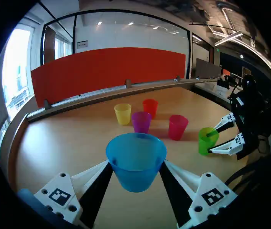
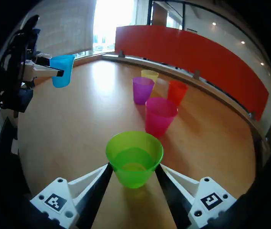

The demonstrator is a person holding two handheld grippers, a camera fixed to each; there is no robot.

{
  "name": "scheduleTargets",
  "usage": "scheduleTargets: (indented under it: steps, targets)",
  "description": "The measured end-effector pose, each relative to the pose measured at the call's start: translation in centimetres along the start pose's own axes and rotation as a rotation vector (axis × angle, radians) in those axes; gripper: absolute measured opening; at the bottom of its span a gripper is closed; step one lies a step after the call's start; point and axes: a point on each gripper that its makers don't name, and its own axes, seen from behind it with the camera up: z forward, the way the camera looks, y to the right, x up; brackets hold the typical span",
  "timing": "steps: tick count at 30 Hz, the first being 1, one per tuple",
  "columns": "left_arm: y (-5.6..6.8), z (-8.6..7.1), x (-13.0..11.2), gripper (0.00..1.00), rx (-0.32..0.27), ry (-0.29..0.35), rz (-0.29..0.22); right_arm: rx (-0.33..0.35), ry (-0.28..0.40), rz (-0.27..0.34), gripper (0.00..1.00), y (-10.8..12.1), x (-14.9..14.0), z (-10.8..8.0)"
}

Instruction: Pour water

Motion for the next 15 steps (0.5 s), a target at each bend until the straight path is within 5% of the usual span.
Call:
scheduleTargets:
  steps: [15]
  targets:
    - [-0.08, 0.02, -0.06, 0.81, 0.002, -0.003, -0.002, 0.006, -0.011, 0.004, 0.84, 0.08, -0.54, 0.45]
